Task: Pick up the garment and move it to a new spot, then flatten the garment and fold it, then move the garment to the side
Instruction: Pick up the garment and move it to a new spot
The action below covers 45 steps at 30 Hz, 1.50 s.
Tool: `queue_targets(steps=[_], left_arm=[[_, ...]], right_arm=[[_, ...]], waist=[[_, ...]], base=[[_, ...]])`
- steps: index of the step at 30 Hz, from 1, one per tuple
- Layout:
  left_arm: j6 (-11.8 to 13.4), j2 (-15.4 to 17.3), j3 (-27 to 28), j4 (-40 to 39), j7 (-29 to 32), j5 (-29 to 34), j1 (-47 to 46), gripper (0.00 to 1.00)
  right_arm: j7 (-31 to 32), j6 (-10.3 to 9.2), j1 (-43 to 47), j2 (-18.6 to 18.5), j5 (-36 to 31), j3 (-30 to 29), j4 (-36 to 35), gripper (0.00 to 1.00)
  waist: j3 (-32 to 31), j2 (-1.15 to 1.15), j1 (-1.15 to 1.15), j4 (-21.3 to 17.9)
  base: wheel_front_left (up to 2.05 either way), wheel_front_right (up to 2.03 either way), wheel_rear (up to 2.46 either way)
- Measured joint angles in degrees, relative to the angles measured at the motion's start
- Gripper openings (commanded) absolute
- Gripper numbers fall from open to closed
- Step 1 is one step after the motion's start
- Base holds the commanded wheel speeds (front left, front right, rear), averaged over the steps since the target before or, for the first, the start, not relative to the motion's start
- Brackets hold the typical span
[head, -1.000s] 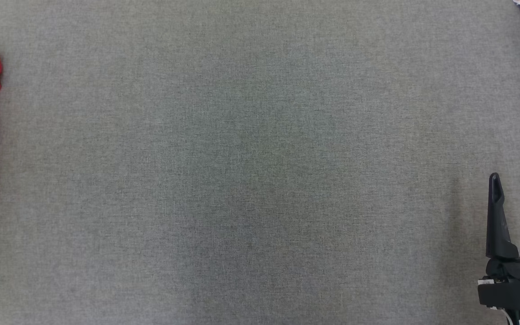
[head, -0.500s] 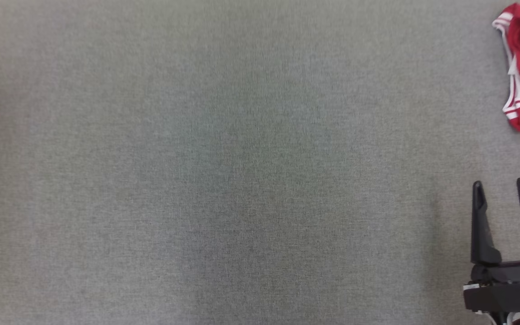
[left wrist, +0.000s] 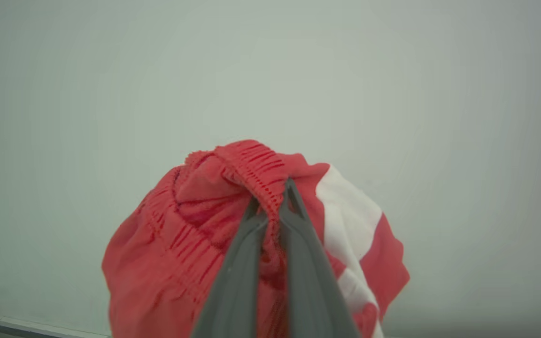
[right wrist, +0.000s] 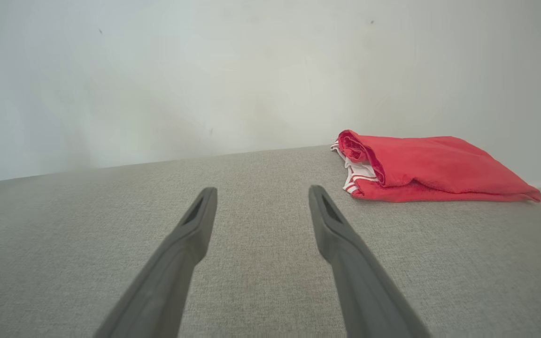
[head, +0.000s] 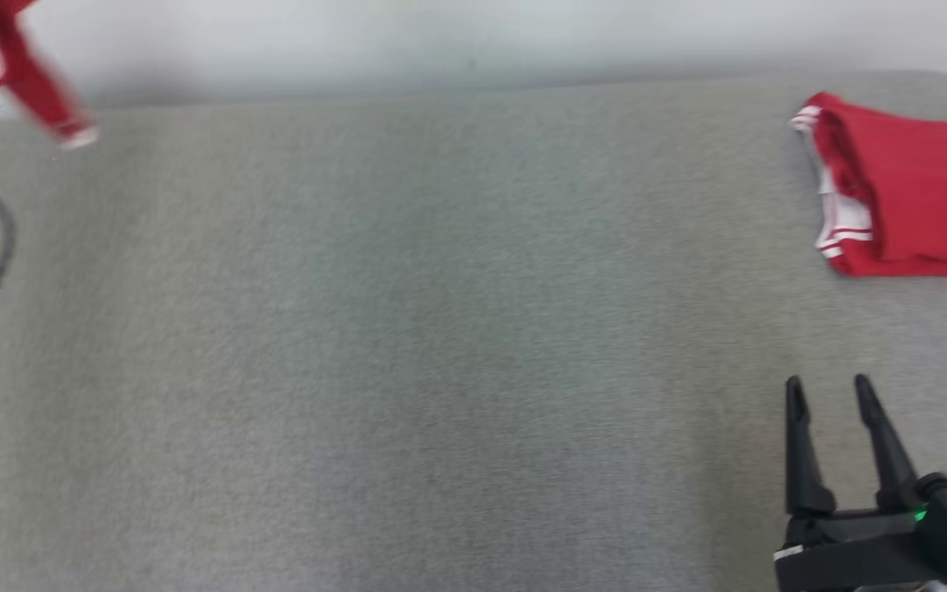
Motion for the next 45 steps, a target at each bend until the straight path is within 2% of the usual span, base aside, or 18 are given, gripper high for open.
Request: queue_targets(steps=[7,12,17,22,29,34,36,37,45], left_arm=[[0.24,-6.03,-5.46,-13.35,1.01,-2.27,4.78,0.00],[2.33,-9.84,-8.29,-20.74,2.15,-2.07,10.79,0.00],[4.54,-13.58,-10.34,-24.68,2.43,-2.87,19.40,0.00],[6.46,-15.57,-11.79,-24.88,0.68,-2.86,28.18,0.00],[6.00,-17.82,-18.08,-17.90,-1.38,-0.30,37.18,0.00],[5.39,-19.46,-20.92,-12.01,-4.42,1.23,39.49,0.00],[5.01,-20.01,-21.71,-10.09,-5.46,1.29,39.73,0.87],[4.97,-20.05,-22.40,-9.33,-6.00,1.90,39.73,1.00],[4.98,-21.15,-23.07,-11.21,-11.40,2.09,39.31,1.00]], right_arm=[[-1.48,0.00,-0.03,1.52,0.87,1.11,3.88,1.00],[-2.02,0.00,-0.54,2.09,1.37,1.94,5.73,1.00],[-2.21,0.00,-0.58,2.40,1.60,1.93,6.68,1.00],[-2.23,0.00,-0.72,2.49,1.85,1.71,6.46,1.00],[-2.29,0.00,-1.41,2.88,1.85,2.11,6.22,1.00],[-2.30,0.00,-2.03,3.05,1.91,2.58,6.52,1.00],[-2.30,0.00,-2.01,3.12,1.91,2.68,6.75,1.00],[-2.30,0.00,-1.96,3.16,1.90,2.66,6.80,1.00],[-2.30,0.00,-0.13,3.25,1.90,1.57,7.10,1.00]], waist=[[-2.97,0.00,0.00,-4.14],[-4.18,0.00,0.00,-7.58],[-4.97,0.00,0.00,-10.74],[-5.18,0.00,0.00,-12.97],[-4.09,0.00,0.01,-13.63],[-4.12,0.00,0.01,-13.76],[-4.56,0.01,0.01,-13.63],[-4.83,0.00,0.00,-13.55],[-8.33,0.00,0.00,-11.93]], base=[[0.00,0.00,0.00],[0.00,0.00,0.00],[0.00,0.00,0.00],[0.00,0.00,0.00],[0.00,0.00,0.00],[0.00,0.00,0.00],[0.00,0.00,0.00],[0.00,0.00,0.00],[0.00,0.00,0.00]])
